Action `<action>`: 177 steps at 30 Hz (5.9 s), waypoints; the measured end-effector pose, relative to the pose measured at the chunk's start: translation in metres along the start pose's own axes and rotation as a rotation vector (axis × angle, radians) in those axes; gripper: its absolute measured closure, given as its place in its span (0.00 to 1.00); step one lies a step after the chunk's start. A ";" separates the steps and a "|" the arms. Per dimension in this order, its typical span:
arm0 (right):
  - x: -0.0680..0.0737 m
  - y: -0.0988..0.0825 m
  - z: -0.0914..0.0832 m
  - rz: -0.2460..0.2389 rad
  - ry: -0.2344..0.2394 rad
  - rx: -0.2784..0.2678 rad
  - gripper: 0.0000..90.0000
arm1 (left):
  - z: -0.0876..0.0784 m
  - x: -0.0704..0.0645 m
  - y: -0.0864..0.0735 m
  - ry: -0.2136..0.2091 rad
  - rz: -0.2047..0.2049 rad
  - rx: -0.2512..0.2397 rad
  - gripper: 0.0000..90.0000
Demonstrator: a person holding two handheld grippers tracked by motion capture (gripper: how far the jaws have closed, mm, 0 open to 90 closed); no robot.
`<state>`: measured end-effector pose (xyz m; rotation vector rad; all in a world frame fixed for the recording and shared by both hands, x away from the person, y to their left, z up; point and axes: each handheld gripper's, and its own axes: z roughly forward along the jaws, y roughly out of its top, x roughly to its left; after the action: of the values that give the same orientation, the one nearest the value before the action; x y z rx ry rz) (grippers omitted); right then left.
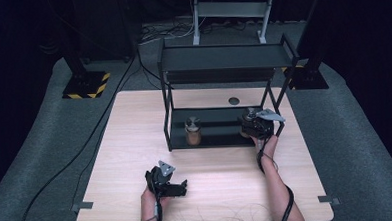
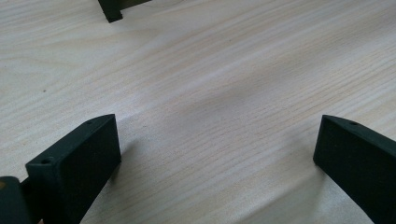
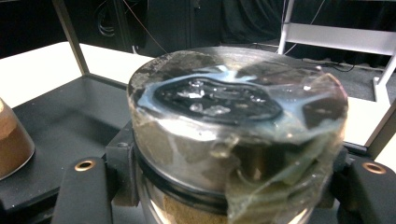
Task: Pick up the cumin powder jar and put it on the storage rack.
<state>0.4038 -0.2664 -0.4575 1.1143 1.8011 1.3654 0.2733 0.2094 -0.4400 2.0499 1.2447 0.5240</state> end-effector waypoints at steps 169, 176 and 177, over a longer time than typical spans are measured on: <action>0.060 -0.042 -0.164 -0.008 -0.096 0.297 0.00 | 0.000 -0.001 -0.001 0.003 -0.001 -0.004 0.00; 0.061 -0.041 -0.163 -0.013 -0.097 0.301 0.00 | 0.000 -0.001 -0.001 0.003 -0.001 -0.004 0.00; 0.061 -0.041 -0.163 -0.013 -0.097 0.302 0.00 | 0.000 -0.001 -0.001 0.003 -0.001 -0.004 0.00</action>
<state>0.2266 -0.2895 -0.4501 1.2956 1.9820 1.0343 0.2723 0.2088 -0.4407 2.0455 1.2453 0.5290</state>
